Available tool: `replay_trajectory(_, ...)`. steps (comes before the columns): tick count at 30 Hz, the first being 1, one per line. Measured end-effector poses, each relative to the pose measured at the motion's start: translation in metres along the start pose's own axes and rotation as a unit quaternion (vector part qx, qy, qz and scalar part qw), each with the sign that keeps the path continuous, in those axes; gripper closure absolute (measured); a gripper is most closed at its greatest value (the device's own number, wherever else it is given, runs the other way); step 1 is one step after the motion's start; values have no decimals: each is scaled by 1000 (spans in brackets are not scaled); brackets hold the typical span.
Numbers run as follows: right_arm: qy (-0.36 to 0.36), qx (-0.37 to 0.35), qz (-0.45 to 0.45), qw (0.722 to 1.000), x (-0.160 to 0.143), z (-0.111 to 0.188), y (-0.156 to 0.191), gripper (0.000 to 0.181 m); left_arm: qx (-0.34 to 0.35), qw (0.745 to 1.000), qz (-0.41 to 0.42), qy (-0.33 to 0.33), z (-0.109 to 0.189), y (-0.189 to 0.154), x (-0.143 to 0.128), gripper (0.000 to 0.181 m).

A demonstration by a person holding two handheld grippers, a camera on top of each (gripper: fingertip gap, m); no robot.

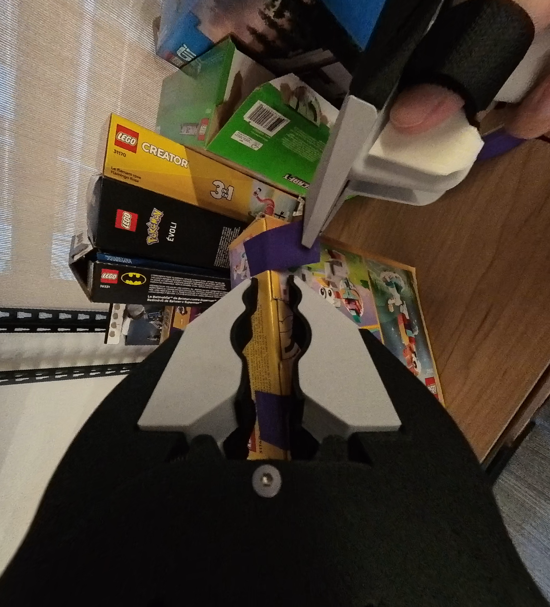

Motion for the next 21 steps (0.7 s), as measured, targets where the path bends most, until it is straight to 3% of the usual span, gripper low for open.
replay_trajectory(9, 16, -53, -56, 997, -2, -4, -9, 181, 1, 1000, -13, 9, 0, -1, 1, 165)
replay_trajectory(14, 5, 2, -151, 989, -2, 1, -2, 181, 3, 1000, -20, 12, 0, -1, 1, 164)
replay_trajectory(21, -49, -40, -91, 994, 2, -3, -8, 181, 11, 1000, -24, 4, -1, 0, 1, 164)
Point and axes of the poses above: each gripper's, where its closed fingertips meet, z back along the fingers, x out of its top, y = z × x across the jaws, the point moved 1 cm from there along z, back along the fingers, and after that the axes turned 15 degrees about -x, right-handed, at the moved point
